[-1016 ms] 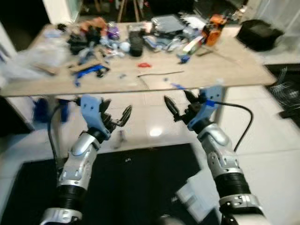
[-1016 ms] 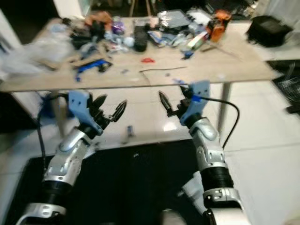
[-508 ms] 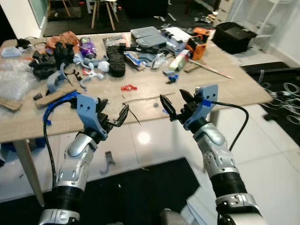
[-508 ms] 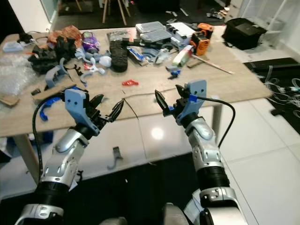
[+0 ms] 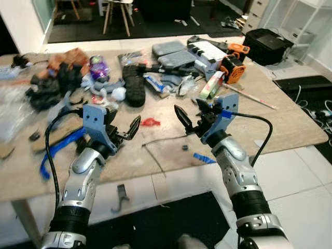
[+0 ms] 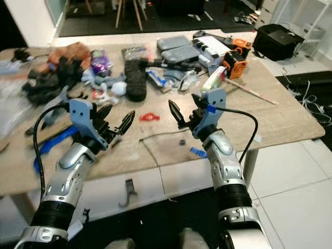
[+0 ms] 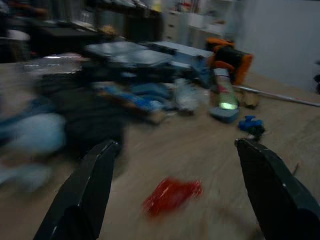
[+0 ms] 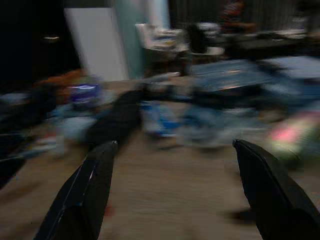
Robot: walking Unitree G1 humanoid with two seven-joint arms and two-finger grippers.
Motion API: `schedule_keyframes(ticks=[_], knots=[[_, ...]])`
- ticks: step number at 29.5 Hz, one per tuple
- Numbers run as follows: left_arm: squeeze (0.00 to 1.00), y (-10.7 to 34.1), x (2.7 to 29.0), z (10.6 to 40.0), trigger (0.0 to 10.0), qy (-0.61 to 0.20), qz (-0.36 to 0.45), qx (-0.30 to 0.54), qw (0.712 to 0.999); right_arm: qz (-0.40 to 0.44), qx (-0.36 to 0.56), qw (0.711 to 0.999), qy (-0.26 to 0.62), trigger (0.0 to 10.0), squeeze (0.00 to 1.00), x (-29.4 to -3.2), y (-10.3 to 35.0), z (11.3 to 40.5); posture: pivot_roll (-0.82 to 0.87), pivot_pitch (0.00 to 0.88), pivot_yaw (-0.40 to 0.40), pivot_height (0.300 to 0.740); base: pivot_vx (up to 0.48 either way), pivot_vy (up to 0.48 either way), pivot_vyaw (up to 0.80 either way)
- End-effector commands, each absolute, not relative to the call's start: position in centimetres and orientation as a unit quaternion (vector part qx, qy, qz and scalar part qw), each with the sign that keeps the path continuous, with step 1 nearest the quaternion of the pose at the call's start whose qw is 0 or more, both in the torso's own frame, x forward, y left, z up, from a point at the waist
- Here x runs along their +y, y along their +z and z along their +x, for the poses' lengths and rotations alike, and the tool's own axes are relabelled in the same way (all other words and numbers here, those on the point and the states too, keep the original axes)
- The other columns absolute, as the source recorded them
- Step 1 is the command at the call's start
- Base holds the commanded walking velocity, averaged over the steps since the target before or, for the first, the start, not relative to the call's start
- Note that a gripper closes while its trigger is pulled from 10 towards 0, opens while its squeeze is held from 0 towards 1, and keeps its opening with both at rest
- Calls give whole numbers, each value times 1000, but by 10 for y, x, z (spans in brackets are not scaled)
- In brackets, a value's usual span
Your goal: Picking trash to rubbish bin
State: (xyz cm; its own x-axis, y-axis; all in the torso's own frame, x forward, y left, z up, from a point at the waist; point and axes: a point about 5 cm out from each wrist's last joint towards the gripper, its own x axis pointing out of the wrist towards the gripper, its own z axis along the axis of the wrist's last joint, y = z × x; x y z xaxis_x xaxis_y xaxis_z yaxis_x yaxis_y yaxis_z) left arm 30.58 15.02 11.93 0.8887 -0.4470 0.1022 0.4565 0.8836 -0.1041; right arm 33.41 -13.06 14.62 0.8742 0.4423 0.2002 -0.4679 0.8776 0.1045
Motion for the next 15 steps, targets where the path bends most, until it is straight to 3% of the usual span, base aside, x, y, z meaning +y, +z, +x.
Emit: schedule_keyframes(ticks=[1,11,15], knots=[[0,119,145,306,10000,-241,-61,-37,968,74,-86,968,224,10000,0,-138,146,334,17,0,-14,740,480,0,-800],[0,120,145,306,10000,-241,-64,-39,968,74,-89,968,222,10000,0,-138,148,335,16,0,-11,740,480,0,-80],[0,121,147,305,10000,-238,-78,-47,967,74,-89,968,222,10000,0,-139,148,334,16,0,-11,740,0,0,0]])
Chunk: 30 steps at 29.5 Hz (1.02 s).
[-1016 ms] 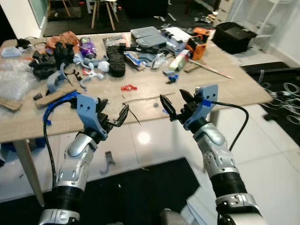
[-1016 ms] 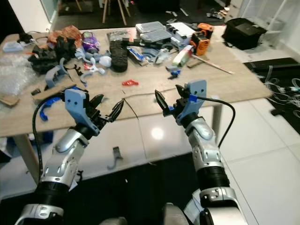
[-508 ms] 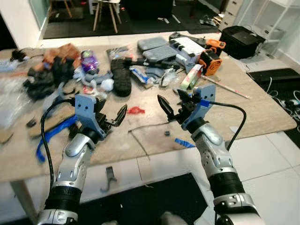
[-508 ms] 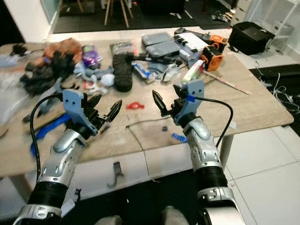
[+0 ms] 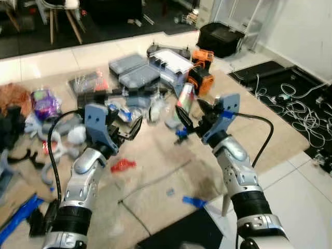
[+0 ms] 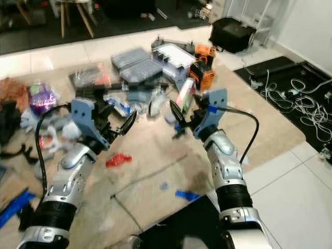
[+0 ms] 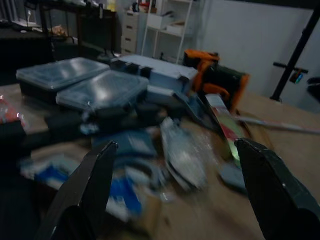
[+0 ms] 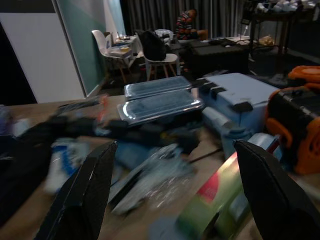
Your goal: Picking trash to rubbish bin
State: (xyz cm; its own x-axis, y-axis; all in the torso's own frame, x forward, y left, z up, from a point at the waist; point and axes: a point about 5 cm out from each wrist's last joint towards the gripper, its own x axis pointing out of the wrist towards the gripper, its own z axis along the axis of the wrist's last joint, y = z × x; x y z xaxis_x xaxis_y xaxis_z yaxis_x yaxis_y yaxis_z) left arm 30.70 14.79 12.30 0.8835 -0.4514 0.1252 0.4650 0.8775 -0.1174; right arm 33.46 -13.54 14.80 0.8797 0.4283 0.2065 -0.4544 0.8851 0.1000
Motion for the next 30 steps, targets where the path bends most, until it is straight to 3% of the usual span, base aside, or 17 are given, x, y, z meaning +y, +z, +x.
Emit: schedule_keyframes(ticks=[1,13,20,30], knots=[[0,121,147,305,10000,-238,-78,-47,967,74,-89,968,222,10000,0,-139,148,334,16,0,-11,740,0,0,0],[0,121,146,305,10000,-243,-71,-41,967,74,-89,968,222,10000,0,-138,148,334,16,0,-11,740,0,0,0],[0,121,146,305,10000,-245,-68,-41,966,74,-89,968,222,10000,0,-138,148,334,16,0,-11,740,0,-426,0],[0,121,146,305,10000,-240,-77,-40,967,77,-87,972,207,10000,0,-144,150,337,17,0,-11,740,0,0,0]])
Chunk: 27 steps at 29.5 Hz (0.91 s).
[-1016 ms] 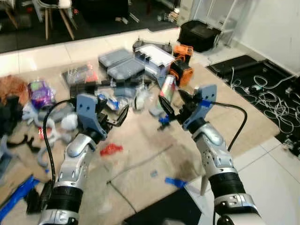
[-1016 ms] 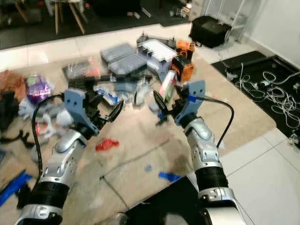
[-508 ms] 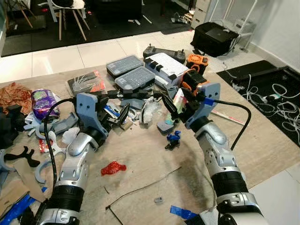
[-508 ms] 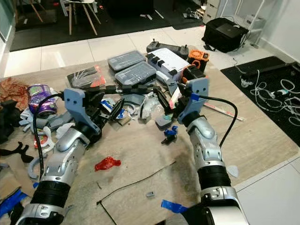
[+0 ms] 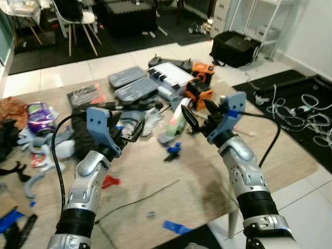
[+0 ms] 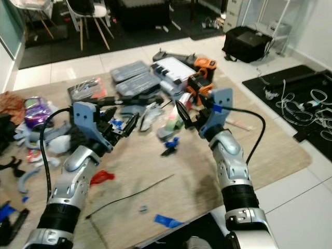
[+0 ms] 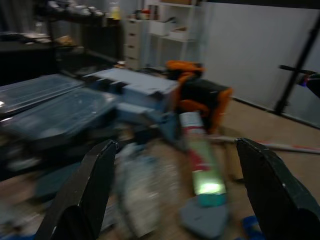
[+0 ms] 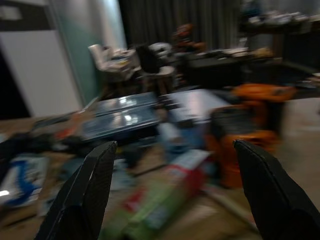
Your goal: Picking trash to rubbish bin
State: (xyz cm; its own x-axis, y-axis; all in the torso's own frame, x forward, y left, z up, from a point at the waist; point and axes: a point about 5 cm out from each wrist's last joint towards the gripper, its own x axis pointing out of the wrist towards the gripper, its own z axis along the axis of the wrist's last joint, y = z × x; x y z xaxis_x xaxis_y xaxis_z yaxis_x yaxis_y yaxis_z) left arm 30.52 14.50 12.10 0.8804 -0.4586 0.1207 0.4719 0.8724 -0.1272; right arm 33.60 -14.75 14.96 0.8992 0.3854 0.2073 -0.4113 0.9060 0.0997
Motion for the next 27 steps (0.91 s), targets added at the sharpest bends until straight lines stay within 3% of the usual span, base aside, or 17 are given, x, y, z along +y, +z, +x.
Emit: schedule_keyframes(ticks=[1,6,12,18,25,27], knots=[[0,121,146,305,10000,-240,-77,-40,967,78,-87,972,203,10000,0,-146,150,338,17,0,-11,740,0,0,0],[0,121,148,304,10000,-238,-71,-42,968,86,-38,988,124,10000,0,-182,148,357,22,0,-9,740,0,0,0],[0,123,150,304,10000,-238,-54,-45,969,69,-17,993,92,10000,0,-202,143,362,24,0,-6,740,0,0,0],[0,130,155,306,10000,-237,-49,-53,969,55,-22,993,101,10000,0,-203,147,363,20,0,1,740,0,0,0],[0,170,196,320,10000,-218,0,-90,972,26,-17,993,116,10000,0,-208,155,373,3,3,18,740,0,0,0],[0,184,207,319,10000,-219,12,-98,971,40,-37,994,98,10000,0,-216,169,377,0,76,31,740,0,0,0]])
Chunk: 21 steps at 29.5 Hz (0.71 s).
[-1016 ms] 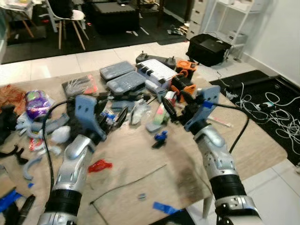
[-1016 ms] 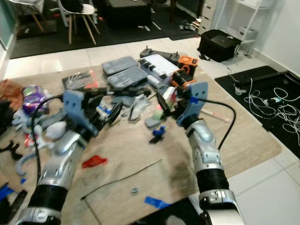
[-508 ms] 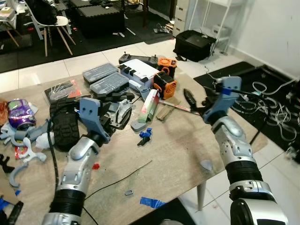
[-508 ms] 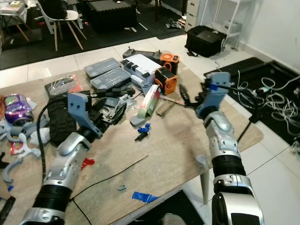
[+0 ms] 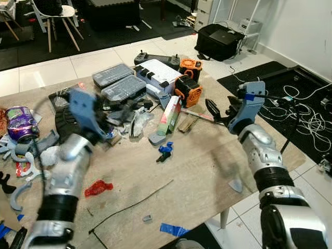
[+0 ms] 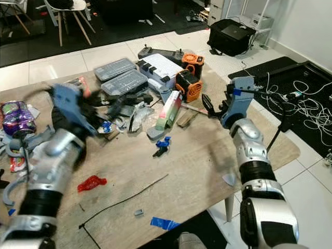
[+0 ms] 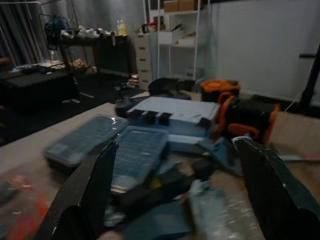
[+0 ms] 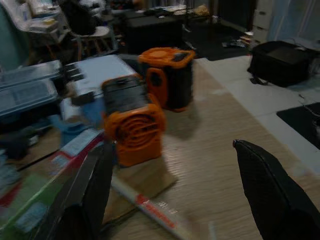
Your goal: Picking trash to rubbish bin
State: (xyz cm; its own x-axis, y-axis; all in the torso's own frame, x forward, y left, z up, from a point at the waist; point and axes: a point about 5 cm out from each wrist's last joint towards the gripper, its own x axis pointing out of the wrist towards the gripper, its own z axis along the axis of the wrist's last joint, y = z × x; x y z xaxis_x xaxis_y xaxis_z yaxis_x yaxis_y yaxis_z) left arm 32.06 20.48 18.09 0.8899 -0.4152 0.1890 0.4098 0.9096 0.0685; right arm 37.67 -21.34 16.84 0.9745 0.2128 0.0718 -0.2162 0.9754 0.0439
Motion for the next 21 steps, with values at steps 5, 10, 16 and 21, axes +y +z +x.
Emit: schedule_keyframes(ticks=[5,10,16,21], knots=[[0,194,208,309,10000,-247,35,-98,963,44,-44,993,100,10000,0,-221,172,375,5,142,34,740,0,0,0],[0,197,209,298,10000,-272,66,-88,956,52,-36,992,108,10000,0,-223,166,372,20,192,34,740,0,0,0],[0,199,217,271,10000,-309,124,-49,942,79,-31,980,181,10000,765,-204,159,367,38,256,30,740,0,0,0],[0,201,213,257,10000,-322,127,-35,937,79,-43,967,240,10000,1000,-188,166,365,53,287,20,740,0,0,0]])
